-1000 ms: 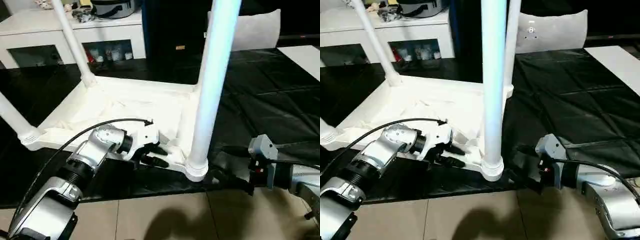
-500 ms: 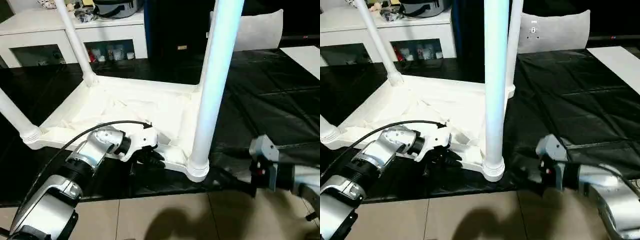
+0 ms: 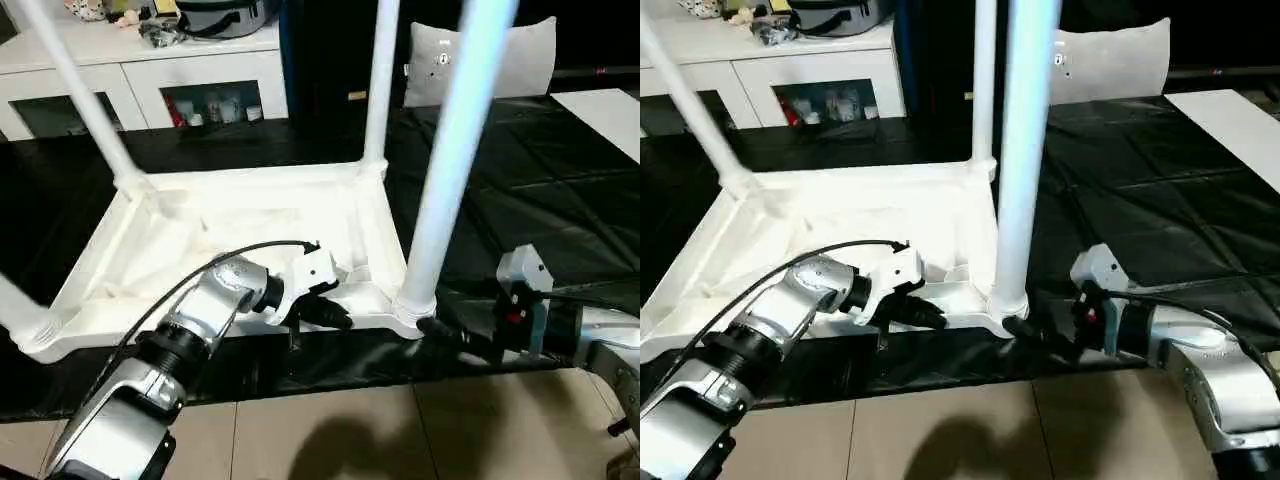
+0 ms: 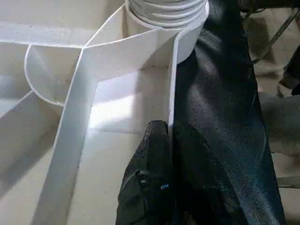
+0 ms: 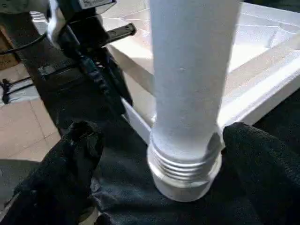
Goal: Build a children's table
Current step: Rotate table base, then rotate leg to tighten
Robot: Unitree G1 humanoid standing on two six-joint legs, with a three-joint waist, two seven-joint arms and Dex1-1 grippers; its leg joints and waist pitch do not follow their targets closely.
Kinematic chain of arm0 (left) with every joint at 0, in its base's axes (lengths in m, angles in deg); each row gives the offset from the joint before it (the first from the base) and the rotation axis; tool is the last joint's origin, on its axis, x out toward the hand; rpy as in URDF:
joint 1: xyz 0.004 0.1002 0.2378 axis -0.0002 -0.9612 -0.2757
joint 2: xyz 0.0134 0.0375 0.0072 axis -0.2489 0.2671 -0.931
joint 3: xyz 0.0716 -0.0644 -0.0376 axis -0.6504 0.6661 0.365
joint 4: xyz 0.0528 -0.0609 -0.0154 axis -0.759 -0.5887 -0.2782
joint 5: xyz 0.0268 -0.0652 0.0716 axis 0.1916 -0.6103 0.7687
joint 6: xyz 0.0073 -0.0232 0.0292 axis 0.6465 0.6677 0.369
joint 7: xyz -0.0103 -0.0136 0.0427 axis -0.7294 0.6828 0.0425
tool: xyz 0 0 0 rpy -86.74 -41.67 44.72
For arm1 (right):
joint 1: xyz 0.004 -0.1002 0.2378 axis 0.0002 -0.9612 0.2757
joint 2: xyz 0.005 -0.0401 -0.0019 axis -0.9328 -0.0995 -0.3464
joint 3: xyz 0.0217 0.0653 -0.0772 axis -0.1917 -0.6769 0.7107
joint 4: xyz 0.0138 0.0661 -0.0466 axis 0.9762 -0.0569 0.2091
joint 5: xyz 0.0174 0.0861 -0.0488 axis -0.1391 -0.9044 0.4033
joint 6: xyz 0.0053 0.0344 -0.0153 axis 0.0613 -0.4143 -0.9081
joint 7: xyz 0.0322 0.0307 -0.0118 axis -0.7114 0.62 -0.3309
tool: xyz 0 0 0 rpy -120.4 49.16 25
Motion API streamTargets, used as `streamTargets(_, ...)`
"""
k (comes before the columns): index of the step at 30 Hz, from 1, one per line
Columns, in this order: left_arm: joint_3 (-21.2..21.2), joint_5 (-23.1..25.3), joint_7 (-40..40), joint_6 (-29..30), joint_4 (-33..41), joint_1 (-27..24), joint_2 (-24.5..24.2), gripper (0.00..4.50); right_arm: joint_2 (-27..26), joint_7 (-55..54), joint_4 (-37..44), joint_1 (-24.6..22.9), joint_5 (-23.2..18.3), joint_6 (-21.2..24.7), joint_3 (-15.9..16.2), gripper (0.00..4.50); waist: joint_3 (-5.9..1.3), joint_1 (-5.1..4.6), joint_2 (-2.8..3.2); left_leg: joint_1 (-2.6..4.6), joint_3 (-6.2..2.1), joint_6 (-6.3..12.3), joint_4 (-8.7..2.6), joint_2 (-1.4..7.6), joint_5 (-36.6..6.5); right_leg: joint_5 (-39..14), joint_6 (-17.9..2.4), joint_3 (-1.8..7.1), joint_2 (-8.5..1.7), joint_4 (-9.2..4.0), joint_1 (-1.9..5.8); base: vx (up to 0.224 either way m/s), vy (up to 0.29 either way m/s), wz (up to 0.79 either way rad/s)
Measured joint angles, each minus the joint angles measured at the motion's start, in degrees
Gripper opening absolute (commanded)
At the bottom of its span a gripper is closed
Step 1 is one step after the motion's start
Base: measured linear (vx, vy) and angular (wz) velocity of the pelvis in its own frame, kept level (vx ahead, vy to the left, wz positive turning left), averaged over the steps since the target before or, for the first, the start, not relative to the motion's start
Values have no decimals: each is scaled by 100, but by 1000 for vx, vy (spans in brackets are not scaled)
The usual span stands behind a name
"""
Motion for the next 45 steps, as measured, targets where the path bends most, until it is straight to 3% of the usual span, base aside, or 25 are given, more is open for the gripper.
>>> streamTargets(7, -114, 163, -1, -977, 54, -157, -159, 3, 6, -1, -288, 305, 125, -169, 70, 450, 5, -6, -10, -6, -2, 8, -4, 2, -2, -8, 8, -2, 1, -1, -3, 0, 0, 0)
streamTargets(19, -74, 90, -89, -1120, 156, -286, -220, 3, 21, 574, -913, 723, 201, -382, 377, 450, 8, 10, -18, -5, 9, 28, -3, 4, 1, -12, 0, 0, 0, 3, -6, 0, 0, 0)
streamTargets(20, -60, 82, -94, -1105, 148, -286, -208, 44, 13, 590, -914, 726, 201, -403, 389, 450, 8, 16, -18, -5, 9, 28, -3, 4, 1, -12, 0, 0, 0, 3, -6, 0, 0, 0)
streamTargets(25, -9, -31, -145, -847, 110, -290, -127, 90, -25, 621, -955, 726, 201, -421, 425, 450, 10, 62, -22, -6, 13, 31, -3, 4, 3, -11, -2, 1, 0, 4, -7, 0, 0, 0)
streamTargets(31, 1, -26, -148, -909, -183, -200, -123, 90, -60, 732, -1115, 764, 200, -470, 450, 450, 7, 115, -20, -5, 24, 29, 0, 4, 2, -9, -4, 2, -1, 4, -6, 0, 0, 0)
streamTargets(42, 66, -75, -210, -958, -677, 49, -50, 90, -156, 817, -1152, 861, 195, -552, 461, 450, 6, 116, -19, -2, 24, 23, 5, 5, 2, -1, -6, 2, -1, 7, -5, 0, 0, 0)
streamTargets(43, 70, -78, -245, -991, -709, 64, -49, 64, -162, 845, -1156, 861, 194, -556, 461, 450, 6, 116, -19, -3, 24, 23, 5, 5, 2, -1, -6, 2, -1, 6, -5, 0, 0, 0)
streamTargets(45, 99, -113, -331, -1032, -767, 78, -39, 55, -163, 857, -1192, 861, 193, -562, 461, 450, 7, 118, -20, -5, 24, 24, 4, 5, 3, -1, -6, 2, -2, 5, -5, 0, 0, 0)
